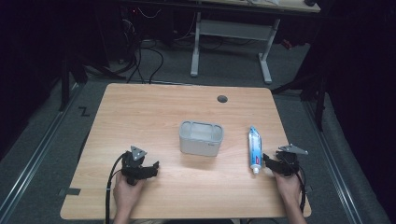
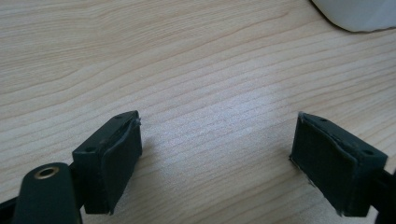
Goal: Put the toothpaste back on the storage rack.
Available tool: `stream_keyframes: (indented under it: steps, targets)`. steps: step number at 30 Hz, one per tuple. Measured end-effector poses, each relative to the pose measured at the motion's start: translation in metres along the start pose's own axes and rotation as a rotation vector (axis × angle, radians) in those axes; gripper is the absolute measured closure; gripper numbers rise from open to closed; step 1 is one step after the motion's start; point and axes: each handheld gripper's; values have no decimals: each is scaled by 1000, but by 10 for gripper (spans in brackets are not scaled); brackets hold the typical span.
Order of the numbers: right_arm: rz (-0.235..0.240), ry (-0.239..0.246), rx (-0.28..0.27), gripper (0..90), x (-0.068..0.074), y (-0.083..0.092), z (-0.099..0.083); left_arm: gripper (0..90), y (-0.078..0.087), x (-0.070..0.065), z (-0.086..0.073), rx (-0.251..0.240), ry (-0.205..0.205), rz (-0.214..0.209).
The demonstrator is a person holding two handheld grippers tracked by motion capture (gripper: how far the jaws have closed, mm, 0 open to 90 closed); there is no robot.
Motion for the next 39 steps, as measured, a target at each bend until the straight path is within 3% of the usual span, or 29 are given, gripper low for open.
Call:
stream_keyframes:
  steps: [12, 22, 27, 39]
  targets:
    - [-19, -25, -3, 439, 1, 0, 0, 164, 0, 0, 0, 0, 1, 0]
    - [-6, -49, -49, 471, 1, 12, 3, 164, 0, 0, 0, 0, -1, -1]
    - [24, -74, -58, 494, -1, 20, 3, 164, 0, 0, 0, 0, 1, -1]
    - [42, -26, -102, 494, 9, 33, 10, 164, 0, 0, 0, 0, 1, -1]
Point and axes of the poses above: each handheld gripper's, and its own axes: y roughly backward along the jaws, z roughly out of its top, x roughly to its left, and after that the axes turned 12 degrees about y, right-handed
